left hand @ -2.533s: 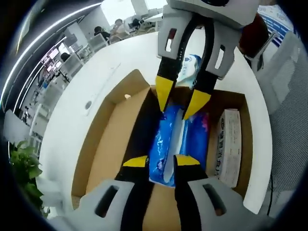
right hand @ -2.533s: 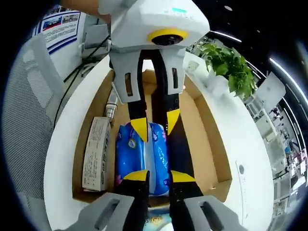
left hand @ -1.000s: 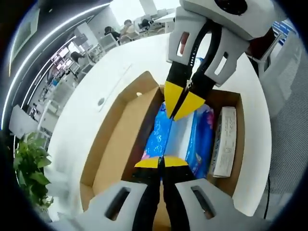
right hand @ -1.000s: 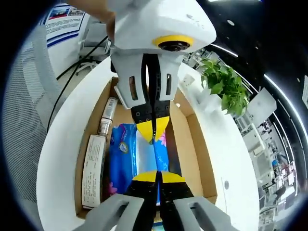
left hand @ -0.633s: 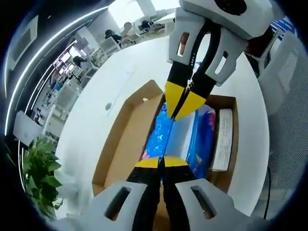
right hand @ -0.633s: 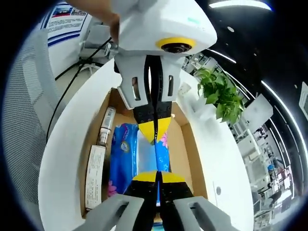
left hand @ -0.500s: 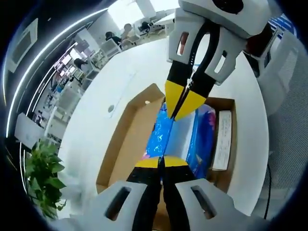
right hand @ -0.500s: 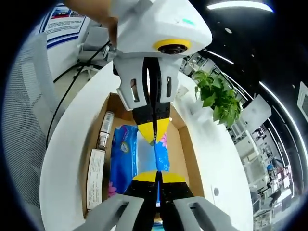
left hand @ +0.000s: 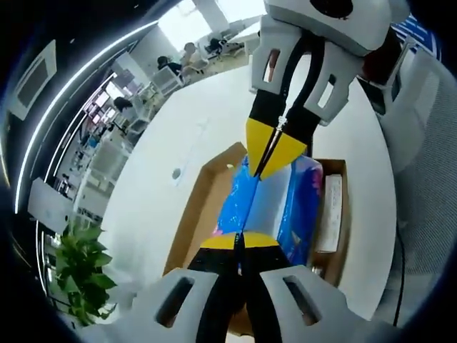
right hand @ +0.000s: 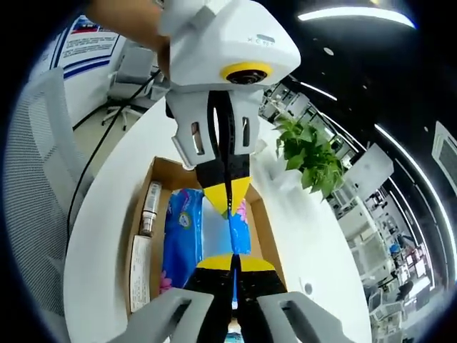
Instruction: Operate the shoe box by opening the lid, removing the specified soft item, and placing it in the target area until the item is outside and the box remains undamaged.
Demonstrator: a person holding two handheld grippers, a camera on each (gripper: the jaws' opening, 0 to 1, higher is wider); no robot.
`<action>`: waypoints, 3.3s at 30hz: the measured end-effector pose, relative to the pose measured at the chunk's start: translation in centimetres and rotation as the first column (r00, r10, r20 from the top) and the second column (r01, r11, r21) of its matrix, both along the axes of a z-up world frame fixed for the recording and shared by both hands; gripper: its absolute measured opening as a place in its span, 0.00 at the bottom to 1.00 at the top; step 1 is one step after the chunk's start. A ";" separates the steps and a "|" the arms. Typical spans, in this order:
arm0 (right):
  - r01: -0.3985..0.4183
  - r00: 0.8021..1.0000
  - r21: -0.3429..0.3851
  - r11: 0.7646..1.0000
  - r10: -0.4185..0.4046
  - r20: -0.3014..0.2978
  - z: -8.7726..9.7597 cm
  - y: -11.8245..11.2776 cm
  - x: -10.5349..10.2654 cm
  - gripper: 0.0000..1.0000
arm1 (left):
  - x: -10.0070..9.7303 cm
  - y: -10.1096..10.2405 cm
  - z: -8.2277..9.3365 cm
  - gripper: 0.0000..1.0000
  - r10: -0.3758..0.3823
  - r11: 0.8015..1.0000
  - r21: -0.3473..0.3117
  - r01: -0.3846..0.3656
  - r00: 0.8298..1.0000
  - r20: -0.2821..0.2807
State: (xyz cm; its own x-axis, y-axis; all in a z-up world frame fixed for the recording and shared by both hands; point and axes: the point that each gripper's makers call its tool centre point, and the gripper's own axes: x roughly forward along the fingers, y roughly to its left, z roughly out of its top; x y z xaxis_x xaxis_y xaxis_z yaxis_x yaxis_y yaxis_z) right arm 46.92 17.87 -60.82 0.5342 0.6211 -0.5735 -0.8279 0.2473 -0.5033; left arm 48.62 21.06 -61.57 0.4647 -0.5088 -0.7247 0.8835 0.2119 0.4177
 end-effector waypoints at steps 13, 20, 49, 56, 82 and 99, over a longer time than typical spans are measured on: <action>0.052 0.999 0.025 0.998 -0.052 -0.009 2.4 -2.8 -0.1 0.00 | -0.6 -2.8 2.0 0.00 -0.049 0.999 -0.008 0.049 0.999 0.001; 0.082 0.996 0.035 0.996 -0.082 -0.024 2.9 -4.8 -0.4 0.00 | -1.0 -4.8 2.6 0.00 -0.069 0.997 -0.033 0.068 0.997 -0.021; 0.194 0.978 0.006 0.981 -0.192 -0.081 1.7 -16.1 -1.5 0.00 | -2.1 -16.2 1.7 0.00 -0.145 0.989 -0.048 0.141 0.984 -0.100; 0.235 0.969 -0.008 0.972 -0.235 -0.081 1.3 -19.5 -1.4 0.00 | -2.3 -19.4 1.3 0.00 -0.160 0.987 -0.046 0.156 0.981 -0.112; 0.349 0.932 -0.066 0.935 -0.353 -0.085 -1.2 -28.9 -1.1 0.00 | -2.1 -28.8 -0.9 0.00 -0.173 0.985 -0.055 0.166 0.975 -0.141; 0.405 0.905 -0.083 0.911 -0.412 -0.105 -4.1 -33.6 -1.0 0.00 | -2.3 -33.6 -4.1 0.00 -0.213 0.976 -0.074 0.203 0.963 -0.168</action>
